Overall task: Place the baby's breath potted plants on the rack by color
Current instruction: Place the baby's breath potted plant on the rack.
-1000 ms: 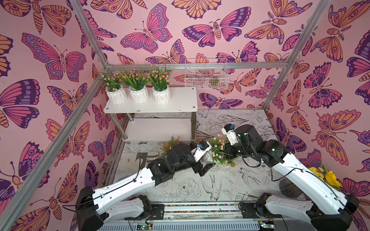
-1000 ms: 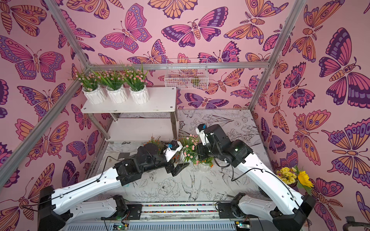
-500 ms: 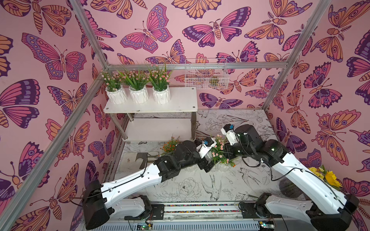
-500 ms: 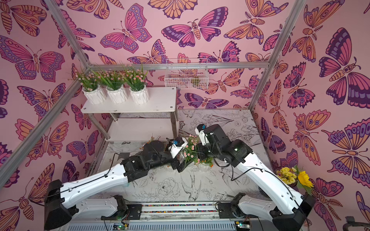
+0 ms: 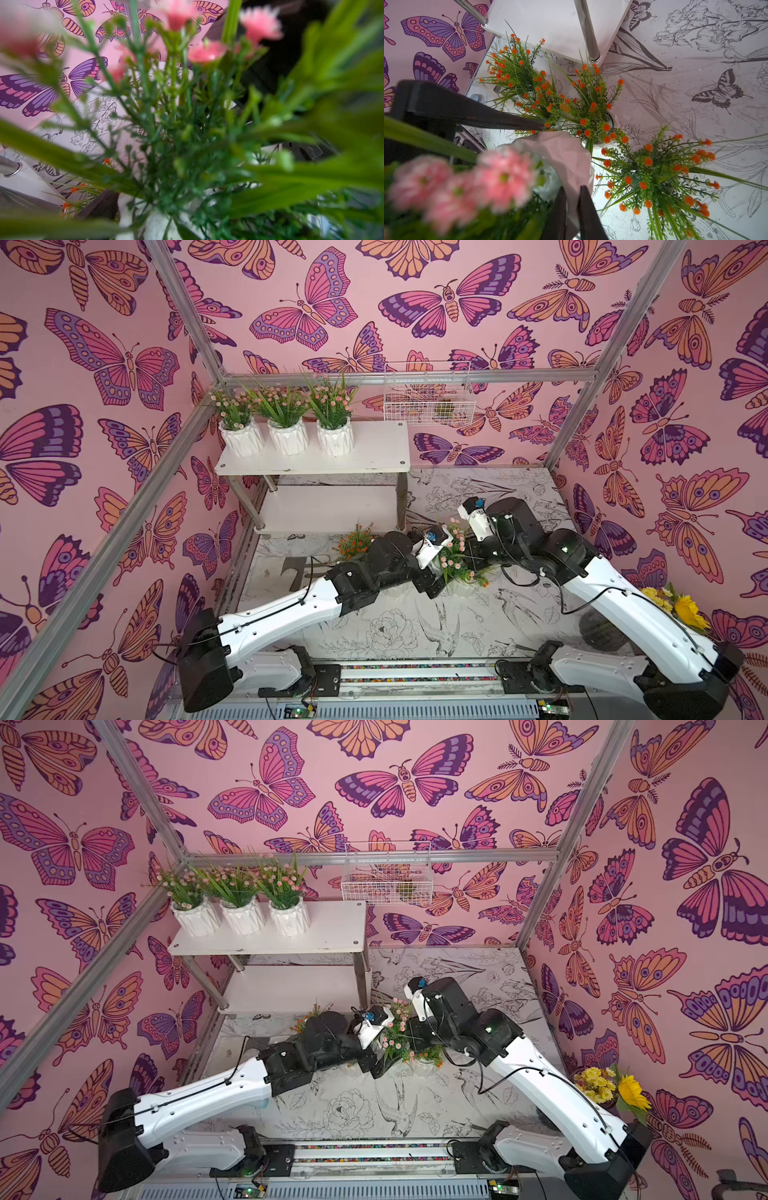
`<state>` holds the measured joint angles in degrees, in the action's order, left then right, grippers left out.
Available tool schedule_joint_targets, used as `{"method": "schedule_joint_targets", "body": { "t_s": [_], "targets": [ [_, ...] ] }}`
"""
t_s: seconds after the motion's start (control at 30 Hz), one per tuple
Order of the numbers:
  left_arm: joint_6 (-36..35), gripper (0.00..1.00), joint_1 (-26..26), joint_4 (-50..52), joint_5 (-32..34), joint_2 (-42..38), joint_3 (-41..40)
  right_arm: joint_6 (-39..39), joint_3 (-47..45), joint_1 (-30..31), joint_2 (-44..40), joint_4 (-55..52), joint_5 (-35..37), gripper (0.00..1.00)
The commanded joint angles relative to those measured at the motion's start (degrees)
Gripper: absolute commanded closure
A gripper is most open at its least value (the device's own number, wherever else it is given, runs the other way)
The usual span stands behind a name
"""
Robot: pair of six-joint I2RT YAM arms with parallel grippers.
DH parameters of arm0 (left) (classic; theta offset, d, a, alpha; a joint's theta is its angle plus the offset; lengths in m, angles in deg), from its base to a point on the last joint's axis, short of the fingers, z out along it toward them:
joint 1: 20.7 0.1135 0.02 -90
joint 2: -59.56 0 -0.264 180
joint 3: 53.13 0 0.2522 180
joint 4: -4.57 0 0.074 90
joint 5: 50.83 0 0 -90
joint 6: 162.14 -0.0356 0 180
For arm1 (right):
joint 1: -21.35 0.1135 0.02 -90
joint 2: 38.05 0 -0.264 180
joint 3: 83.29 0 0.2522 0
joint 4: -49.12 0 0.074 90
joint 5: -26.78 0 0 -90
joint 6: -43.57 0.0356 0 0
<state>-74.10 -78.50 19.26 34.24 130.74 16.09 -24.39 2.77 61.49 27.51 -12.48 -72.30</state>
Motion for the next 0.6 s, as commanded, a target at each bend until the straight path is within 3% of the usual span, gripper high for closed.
{"method": "schedule_joint_targets", "body": {
  "t_s": [0.0,0.33,0.57],
  "targets": [
    [-0.07,0.0,-0.26,0.11,0.35,0.52,1.4,0.19,2.79,-0.33,-0.28,3.54,-1.7,0.98],
    [0.37,0.0,-0.27,-0.04,1.85,0.78,1.62,0.61,1.05,-0.38,-0.35,5.07,-4.0,0.98],
    [0.6,0.11,-0.27,0.0,1.9,1.16,1.59,0.79,-0.02,-0.37,-0.86,5.59,-4.32,0.97]
  ]
}}
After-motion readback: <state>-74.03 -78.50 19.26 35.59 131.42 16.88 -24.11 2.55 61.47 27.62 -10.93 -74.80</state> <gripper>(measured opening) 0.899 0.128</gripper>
